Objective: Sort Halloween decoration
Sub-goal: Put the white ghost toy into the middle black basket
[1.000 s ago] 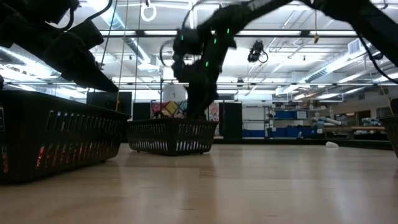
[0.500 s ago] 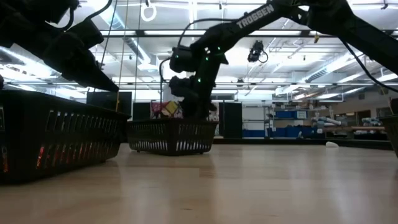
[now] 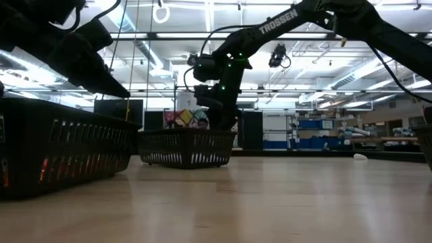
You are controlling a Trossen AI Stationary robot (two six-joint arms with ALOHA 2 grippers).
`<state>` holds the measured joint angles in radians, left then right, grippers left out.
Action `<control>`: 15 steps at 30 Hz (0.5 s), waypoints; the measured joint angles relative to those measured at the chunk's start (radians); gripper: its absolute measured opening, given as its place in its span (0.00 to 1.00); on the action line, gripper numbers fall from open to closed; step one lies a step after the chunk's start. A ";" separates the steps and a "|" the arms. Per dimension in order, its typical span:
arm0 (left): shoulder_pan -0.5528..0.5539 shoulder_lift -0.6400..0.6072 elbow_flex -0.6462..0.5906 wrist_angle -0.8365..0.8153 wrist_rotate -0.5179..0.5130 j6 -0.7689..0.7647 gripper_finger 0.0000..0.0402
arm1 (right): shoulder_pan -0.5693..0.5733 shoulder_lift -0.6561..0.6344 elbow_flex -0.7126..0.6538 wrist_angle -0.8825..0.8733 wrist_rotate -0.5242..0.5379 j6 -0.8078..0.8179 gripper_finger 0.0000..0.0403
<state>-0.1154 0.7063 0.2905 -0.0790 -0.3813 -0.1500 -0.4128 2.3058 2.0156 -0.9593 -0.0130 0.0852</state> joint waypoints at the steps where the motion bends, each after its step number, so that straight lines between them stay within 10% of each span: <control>1: 0.000 0.000 0.000 0.011 0.000 0.000 0.19 | 0.000 0.000 0.000 0.003 0.000 0.002 0.49; 15: 0.000 0.000 0.000 0.016 0.000 -0.015 0.19 | 0.001 0.196 0.250 -0.207 0.008 0.025 0.46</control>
<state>-0.1154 0.7067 0.2905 -0.0631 -0.3809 -0.1648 -0.4118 2.5019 2.2654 -1.1664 -0.0055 0.1103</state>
